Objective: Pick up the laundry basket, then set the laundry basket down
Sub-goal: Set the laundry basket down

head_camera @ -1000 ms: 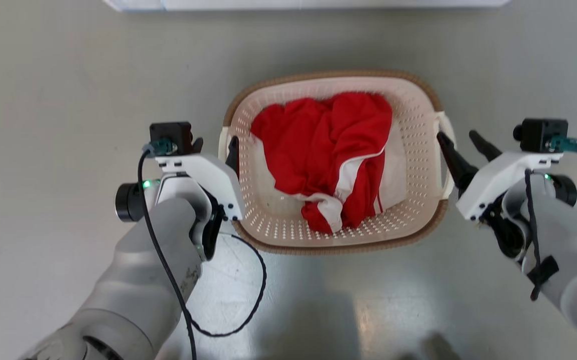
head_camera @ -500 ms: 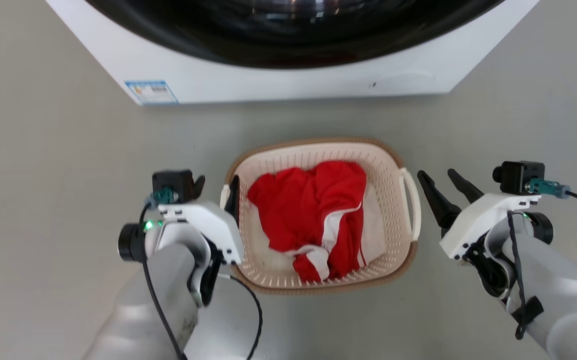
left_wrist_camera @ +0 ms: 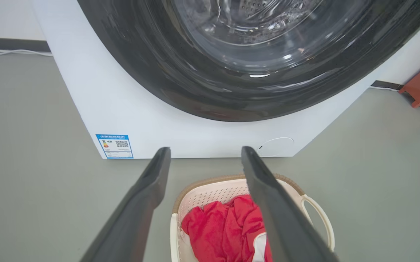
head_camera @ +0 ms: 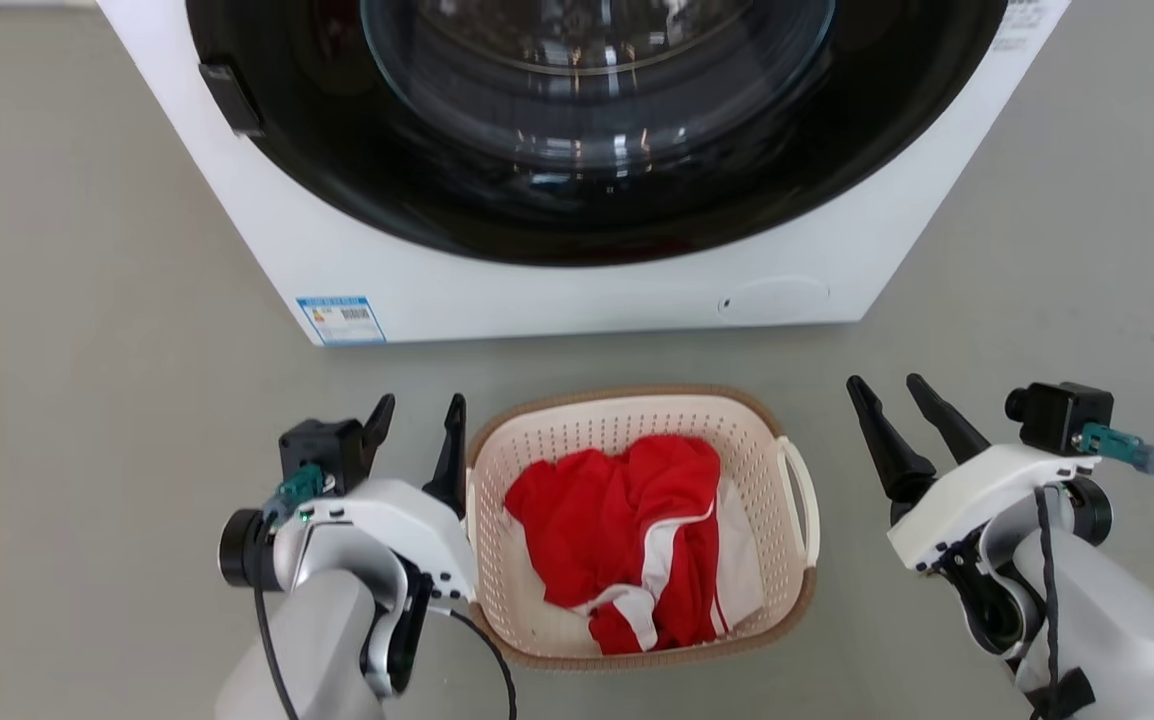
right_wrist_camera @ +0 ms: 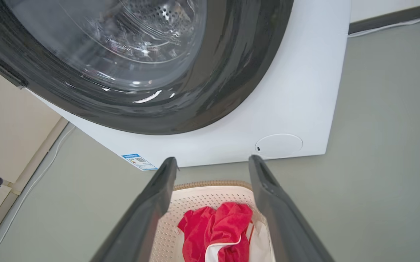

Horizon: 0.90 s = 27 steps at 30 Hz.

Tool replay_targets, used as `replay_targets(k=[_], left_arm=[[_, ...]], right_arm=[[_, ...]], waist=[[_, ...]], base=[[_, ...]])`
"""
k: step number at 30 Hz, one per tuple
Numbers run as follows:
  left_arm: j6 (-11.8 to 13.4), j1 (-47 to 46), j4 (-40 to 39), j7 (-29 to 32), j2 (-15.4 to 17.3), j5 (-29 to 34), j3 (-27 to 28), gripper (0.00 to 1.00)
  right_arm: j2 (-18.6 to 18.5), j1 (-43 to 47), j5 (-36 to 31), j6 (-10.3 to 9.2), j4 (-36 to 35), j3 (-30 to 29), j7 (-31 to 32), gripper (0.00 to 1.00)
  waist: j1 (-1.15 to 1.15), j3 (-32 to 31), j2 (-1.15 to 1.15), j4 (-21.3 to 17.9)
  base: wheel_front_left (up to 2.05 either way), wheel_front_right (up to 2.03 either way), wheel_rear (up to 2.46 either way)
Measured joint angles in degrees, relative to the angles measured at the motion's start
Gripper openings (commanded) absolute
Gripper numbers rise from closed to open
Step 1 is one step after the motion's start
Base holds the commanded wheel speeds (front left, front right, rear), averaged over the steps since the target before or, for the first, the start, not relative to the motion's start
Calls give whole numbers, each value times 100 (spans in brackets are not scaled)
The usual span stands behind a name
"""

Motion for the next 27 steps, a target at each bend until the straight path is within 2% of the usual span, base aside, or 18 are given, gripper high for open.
replay_targets(k=[9, 16, 23, 27], left_arm=[[-15, 843, -1126, 0, -108, 661, 658, 100], [-234, 1443, -1940, 0, -164, 1021, 1051, 100], [-417, 1887, -2304, 0, -194, 1157, 1311, 100], [-417, 1966, -2426, 0, -208, 1483, 1315, 100]], right_arm=[[90, 724, -1024, 0, -717, -1170, 0, 100], [259, 1349, -1711, 0, -1296, -2022, 0, 100], [461, 1830, -2274, 0, -1748, -2564, 0, 100], [494, 1983, -2519, 0, -1924, -2816, 0, 100]], waist=[[0, -525, 0, 32], [0, -870, 0, 52], [0, -1133, 0, 39], [0, -1187, 0, 31]], base=[[0, 0, 0], [0, 0, 0], [0, 0, 0], [0, 0, 0]])
